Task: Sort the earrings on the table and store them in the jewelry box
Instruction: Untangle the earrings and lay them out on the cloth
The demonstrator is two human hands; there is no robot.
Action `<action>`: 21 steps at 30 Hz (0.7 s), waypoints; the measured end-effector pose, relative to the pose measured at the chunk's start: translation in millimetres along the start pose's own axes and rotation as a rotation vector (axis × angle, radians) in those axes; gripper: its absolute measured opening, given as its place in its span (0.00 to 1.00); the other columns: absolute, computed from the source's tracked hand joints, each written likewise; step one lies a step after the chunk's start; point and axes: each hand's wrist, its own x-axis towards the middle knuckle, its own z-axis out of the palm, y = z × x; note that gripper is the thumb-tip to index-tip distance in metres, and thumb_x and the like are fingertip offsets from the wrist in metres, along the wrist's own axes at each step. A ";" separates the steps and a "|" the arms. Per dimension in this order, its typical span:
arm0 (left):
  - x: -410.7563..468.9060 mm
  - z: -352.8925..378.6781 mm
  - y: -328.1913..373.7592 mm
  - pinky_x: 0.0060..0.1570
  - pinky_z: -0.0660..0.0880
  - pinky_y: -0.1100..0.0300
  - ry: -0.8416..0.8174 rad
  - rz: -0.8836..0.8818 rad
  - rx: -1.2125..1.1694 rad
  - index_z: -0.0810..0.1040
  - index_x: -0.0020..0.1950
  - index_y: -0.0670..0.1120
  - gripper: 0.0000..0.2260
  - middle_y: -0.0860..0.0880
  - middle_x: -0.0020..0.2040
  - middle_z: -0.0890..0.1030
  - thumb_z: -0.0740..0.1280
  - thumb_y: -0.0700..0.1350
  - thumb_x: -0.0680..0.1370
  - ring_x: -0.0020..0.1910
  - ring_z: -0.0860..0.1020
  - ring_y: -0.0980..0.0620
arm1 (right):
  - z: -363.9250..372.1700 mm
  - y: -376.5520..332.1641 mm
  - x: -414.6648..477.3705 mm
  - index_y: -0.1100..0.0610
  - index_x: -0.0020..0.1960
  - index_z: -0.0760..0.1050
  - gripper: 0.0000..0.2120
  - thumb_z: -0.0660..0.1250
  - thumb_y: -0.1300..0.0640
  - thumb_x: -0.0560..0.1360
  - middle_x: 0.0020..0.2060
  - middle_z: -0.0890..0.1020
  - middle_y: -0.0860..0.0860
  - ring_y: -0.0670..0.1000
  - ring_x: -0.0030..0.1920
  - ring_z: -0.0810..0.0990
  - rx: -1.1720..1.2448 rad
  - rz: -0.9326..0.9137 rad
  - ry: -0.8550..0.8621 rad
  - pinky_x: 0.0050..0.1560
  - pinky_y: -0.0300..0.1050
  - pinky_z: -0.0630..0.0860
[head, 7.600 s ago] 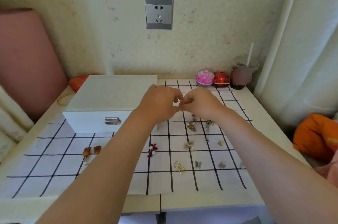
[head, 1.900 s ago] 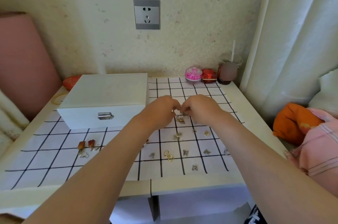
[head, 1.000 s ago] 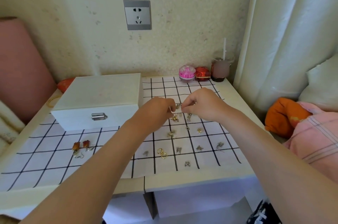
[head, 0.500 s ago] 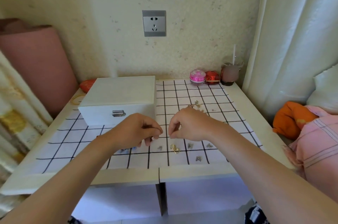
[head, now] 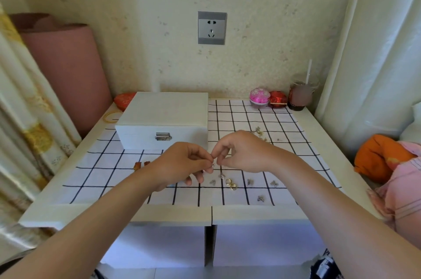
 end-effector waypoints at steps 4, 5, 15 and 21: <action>1.0 1.8 1.3 0.28 0.74 0.62 0.025 0.022 0.027 0.77 0.54 0.43 0.06 0.48 0.41 0.86 0.69 0.39 0.78 0.35 0.82 0.52 | 0.1 1.1 -4.8 0.50 0.51 0.85 0.09 0.76 0.60 0.72 0.41 0.86 0.44 0.35 0.34 0.79 0.170 0.034 -0.015 0.38 0.29 0.71; 1.2 2.3 1.8 0.28 0.74 0.62 0.032 0.028 0.032 0.75 0.54 0.44 0.07 0.49 0.41 0.86 0.70 0.39 0.77 0.35 0.82 0.51 | 0.1 1.3 -5.6 0.51 0.51 0.85 0.09 0.76 0.60 0.72 0.40 0.86 0.45 0.35 0.35 0.80 0.197 0.037 -0.025 0.39 0.28 0.72; 12.8 10.1 -6.7 0.38 0.76 0.61 0.127 0.142 0.257 0.79 0.52 0.53 0.04 0.57 0.43 0.85 0.68 0.45 0.79 0.38 0.81 0.54 | -3.2 8.4 -2.0 0.52 0.44 0.85 0.04 0.78 0.58 0.71 0.29 0.80 0.40 0.37 0.29 0.75 0.165 0.103 0.055 0.34 0.32 0.70; 25.2 25.9 -10.9 0.45 0.71 0.63 0.090 0.303 0.817 0.83 0.56 0.58 0.08 0.61 0.48 0.77 0.68 0.52 0.79 0.45 0.73 0.61 | -16.7 27.9 -3.3 0.48 0.45 0.85 0.04 0.78 0.53 0.70 0.43 0.84 0.43 0.43 0.46 0.81 -0.051 0.169 0.092 0.49 0.41 0.78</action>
